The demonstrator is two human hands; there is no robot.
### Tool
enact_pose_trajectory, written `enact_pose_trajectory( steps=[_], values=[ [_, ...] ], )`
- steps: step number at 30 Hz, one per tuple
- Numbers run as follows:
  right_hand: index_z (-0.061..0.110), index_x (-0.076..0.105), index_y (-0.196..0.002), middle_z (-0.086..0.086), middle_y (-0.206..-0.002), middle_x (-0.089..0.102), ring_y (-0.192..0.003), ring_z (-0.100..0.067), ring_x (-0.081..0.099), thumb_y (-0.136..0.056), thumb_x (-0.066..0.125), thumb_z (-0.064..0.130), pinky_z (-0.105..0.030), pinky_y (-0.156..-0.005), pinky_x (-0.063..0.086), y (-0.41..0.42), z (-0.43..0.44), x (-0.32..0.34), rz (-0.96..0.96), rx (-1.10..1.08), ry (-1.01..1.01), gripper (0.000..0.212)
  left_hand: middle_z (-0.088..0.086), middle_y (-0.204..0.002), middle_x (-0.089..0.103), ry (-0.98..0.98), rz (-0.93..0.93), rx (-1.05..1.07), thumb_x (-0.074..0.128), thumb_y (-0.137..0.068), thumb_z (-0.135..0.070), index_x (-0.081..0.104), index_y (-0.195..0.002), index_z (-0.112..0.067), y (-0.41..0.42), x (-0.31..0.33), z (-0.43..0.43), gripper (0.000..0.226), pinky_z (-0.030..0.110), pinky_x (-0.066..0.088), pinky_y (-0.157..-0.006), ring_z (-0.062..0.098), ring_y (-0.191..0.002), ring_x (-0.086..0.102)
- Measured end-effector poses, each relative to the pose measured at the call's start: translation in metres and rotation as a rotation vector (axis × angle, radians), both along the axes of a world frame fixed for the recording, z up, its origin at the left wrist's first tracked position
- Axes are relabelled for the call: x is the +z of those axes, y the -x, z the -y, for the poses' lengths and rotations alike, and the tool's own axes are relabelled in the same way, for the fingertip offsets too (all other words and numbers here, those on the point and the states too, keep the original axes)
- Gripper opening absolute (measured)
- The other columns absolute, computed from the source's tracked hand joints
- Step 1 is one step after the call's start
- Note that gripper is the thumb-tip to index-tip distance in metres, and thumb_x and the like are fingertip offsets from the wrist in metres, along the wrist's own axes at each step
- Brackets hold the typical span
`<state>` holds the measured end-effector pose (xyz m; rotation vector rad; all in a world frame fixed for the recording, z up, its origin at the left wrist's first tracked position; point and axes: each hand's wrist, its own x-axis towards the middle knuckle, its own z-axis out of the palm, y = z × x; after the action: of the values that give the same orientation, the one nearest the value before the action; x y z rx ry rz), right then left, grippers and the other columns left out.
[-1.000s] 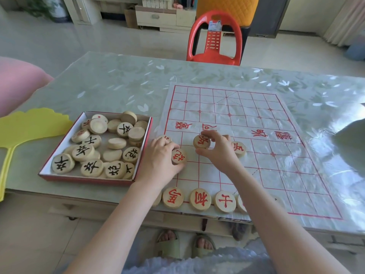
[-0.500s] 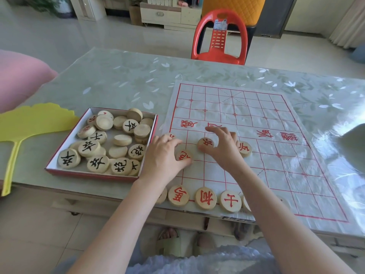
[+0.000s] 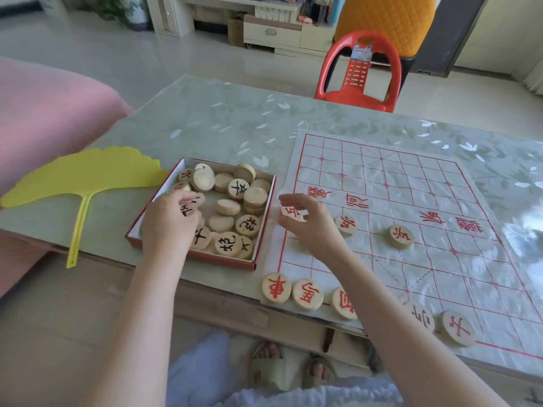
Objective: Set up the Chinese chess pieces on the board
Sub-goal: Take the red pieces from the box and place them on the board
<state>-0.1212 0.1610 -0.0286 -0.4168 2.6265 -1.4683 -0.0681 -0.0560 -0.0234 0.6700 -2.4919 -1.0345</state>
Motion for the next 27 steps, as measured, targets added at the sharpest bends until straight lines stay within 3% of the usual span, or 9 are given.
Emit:
enact_pose_trajectory(
  steps=[7, 11, 14, 18, 21, 25, 27],
  values=[
    [0.022, 0.058, -0.120, 0.009, -0.108, 0.057, -0.118, -0.018, 0.044, -0.084, 0.059, 0.018, -0.027, -0.089, 0.037, 0.022, 0.057, 0.000, -0.028, 0.066, -0.062, 0.037, 0.007, -0.113, 0.066, -0.005, -0.009, 0.091, 0.061, -0.080, -0.007, 0.065, -0.111, -0.012, 0.013, -0.003, 0.028, 0.032, 0.033, 0.044, -0.091, 0.025, -0.109, 0.058],
    [0.023, 0.054, -0.125, 0.002, -0.119, 0.058, -0.121, -0.024, 0.041, -0.082, 0.061, 0.020, -0.038, -0.103, 0.033, 0.037, 0.095, 0.003, -0.132, 0.110, -0.163, 0.044, 0.013, -0.113, 0.064, 0.012, -0.006, 0.105, 0.062, -0.083, -0.020, 0.061, -0.115, -0.013, 0.033, -0.013, 0.037, 0.033, 0.043, 0.047, -0.089, 0.031, -0.107, 0.057],
    [0.024, 0.045, -0.134, -0.004, -0.130, 0.054, -0.123, -0.026, 0.040, -0.083, 0.059, 0.017, -0.036, -0.101, 0.031, 0.048, 0.124, 0.002, -0.180, 0.182, -0.245, 0.053, 0.015, -0.112, 0.064, 0.183, 0.076, 0.092, 0.053, -0.090, -0.030, 0.059, -0.119, -0.013, 0.045, -0.021, 0.039, 0.034, 0.043, 0.044, -0.089, 0.036, -0.106, 0.053],
    [0.027, 0.039, -0.139, -0.001, -0.145, 0.041, -0.129, -0.027, 0.039, -0.083, 0.054, 0.012, -0.040, -0.107, 0.030, 0.065, 0.147, -0.008, -0.235, 0.288, -0.323, 0.060, 0.012, -0.115, 0.060, 0.373, 0.204, 0.083, 0.038, -0.098, -0.027, 0.057, -0.117, -0.012, 0.050, -0.029, 0.032, 0.031, 0.041, 0.031, -0.089, 0.034, -0.112, 0.040],
    [0.024, 0.045, -0.134, -0.001, -0.137, 0.048, -0.127, -0.025, 0.040, -0.080, 0.053, 0.006, -0.036, -0.100, 0.030, 0.069, 0.148, -0.015, -0.272, 0.324, -0.381, 0.057, 0.008, -0.114, 0.061, 0.336, 0.202, 0.109, 0.036, -0.099, -0.021, 0.055, -0.113, -0.013, 0.052, -0.032, 0.028, 0.025, 0.038, 0.026, -0.090, 0.030, -0.113, 0.035],
    [0.009, 0.049, -0.117, -0.011, -0.115, 0.059, -0.106, -0.030, 0.055, -0.073, 0.058, 0.002, -0.041, -0.088, 0.045, 0.063, 0.139, -0.018, -0.279, 0.320, -0.232, 0.045, 0.009, -0.121, 0.059, 0.310, 0.223, 0.105, 0.046, -0.095, -0.024, 0.049, -0.120, -0.015, 0.051, -0.027, 0.025, 0.026, 0.040, 0.027, -0.093, 0.032, -0.116, 0.035],
    [0.005, 0.046, -0.115, -0.007, -0.108, 0.060, -0.100, -0.025, 0.056, -0.074, 0.059, 0.001, -0.033, -0.083, 0.049, 0.056, 0.132, -0.015, -0.220, 0.303, -0.165, 0.043, 0.008, -0.123, 0.058, 0.249, 0.191, 0.104, 0.057, -0.088, -0.025, 0.048, -0.120, -0.016, 0.050, -0.024, 0.026, 0.034, 0.043, 0.030, -0.094, 0.034, -0.117, 0.038]
  ],
)
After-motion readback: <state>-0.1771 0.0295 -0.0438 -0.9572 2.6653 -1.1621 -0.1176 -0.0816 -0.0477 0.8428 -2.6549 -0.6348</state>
